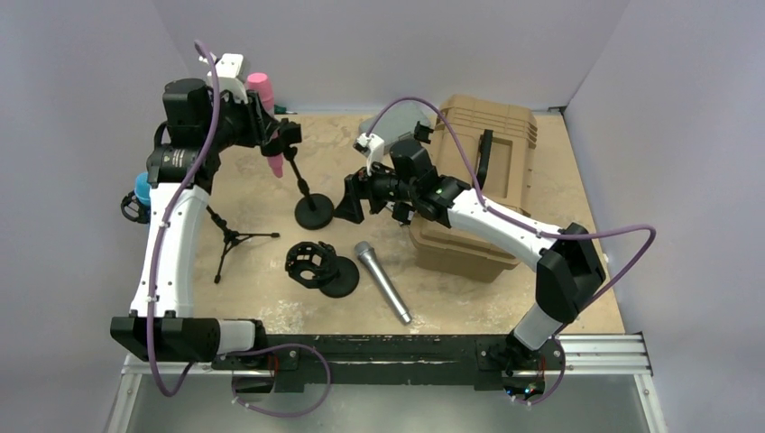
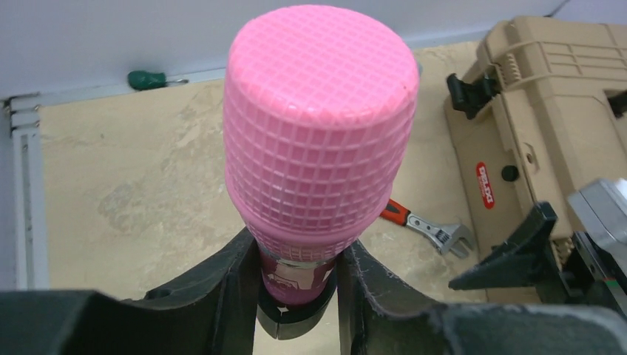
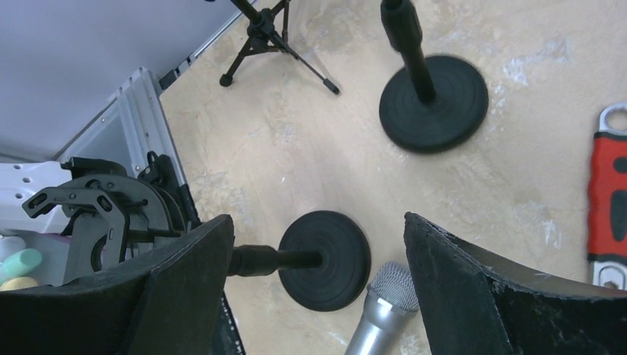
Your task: Remove the microphone from the stand
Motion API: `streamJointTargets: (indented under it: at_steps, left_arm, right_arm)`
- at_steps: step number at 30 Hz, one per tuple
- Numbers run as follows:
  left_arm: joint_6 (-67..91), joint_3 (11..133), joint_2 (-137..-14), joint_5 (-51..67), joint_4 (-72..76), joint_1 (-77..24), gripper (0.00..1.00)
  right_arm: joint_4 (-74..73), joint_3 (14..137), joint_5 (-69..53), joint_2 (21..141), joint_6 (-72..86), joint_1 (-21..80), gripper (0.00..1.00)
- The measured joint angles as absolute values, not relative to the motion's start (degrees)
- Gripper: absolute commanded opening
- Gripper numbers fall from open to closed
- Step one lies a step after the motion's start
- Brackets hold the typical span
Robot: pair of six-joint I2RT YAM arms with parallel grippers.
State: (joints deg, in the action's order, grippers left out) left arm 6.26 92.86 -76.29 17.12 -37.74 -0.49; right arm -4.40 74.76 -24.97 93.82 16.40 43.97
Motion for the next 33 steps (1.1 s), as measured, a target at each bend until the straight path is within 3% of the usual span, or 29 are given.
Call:
streamJointTargets:
  at_steps: [8,18,33]
  left_arm:
    - [2.3,84.9,-69.0,31.2,-34.8,-0.5,0.0]
    - [-2.3,82.5,-68.4,47.7,-33.7,-0.6,0.0]
    - [-5.6,80.1,-64.0,52.9,-33.1,-0.5,0.0]
  right_arm:
    - [0.4,77.9,-25.3,95.3,11.9,43.7,0.89]
    - [8.1,78.9,-29.0,95.3,4.5,40.2,0.91]
    - [21.8,85.3,-55.3,103.1,1.7,34.9,0.9]
